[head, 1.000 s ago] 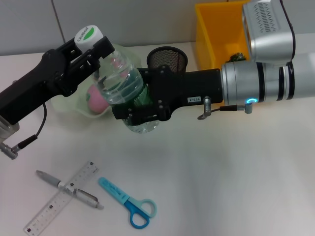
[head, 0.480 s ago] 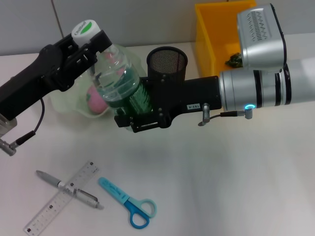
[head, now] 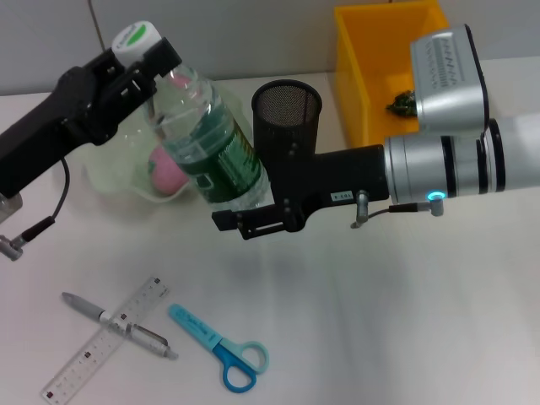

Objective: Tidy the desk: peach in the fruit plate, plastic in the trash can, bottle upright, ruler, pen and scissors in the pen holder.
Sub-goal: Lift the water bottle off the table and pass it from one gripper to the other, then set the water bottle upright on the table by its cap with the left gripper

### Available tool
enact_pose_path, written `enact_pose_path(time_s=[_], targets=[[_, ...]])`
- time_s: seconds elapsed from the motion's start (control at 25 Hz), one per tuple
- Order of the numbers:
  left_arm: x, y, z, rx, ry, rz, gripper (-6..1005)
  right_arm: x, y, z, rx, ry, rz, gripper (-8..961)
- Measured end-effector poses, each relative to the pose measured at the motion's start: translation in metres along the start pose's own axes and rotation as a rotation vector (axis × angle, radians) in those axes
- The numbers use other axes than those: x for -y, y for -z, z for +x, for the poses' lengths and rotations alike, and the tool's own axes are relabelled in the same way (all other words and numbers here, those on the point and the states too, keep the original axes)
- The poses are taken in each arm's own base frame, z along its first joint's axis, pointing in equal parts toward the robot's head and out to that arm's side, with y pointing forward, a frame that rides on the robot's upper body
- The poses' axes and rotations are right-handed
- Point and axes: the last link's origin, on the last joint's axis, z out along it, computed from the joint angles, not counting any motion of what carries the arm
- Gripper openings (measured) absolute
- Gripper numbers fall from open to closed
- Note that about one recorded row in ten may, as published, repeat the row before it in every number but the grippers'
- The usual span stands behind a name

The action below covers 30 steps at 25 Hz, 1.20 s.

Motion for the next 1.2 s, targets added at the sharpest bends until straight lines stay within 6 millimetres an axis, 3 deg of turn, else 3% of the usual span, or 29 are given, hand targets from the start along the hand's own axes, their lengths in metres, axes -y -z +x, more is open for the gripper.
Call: enact_pose_path(time_s=[0.6, 0.88, 1.2], targets=[[0.002, 0.005, 0.004, -0.011, -0.009, 0.022, 435, -0.002, 0.012, 0.021, -0.036, -0.050, 0.035, 767], [0.005, 0.022, 0.001, 0.010, -0.079, 0.092, 436, -0.003, 0.026, 0.031, -0.026, -0.052, 0.095, 766], [0.004, 0.049, 0.003, 0.035, -0.168, 0.165, 435, -0.004, 0.029, 0.036, -0.024, -0.059, 0.105, 766]])
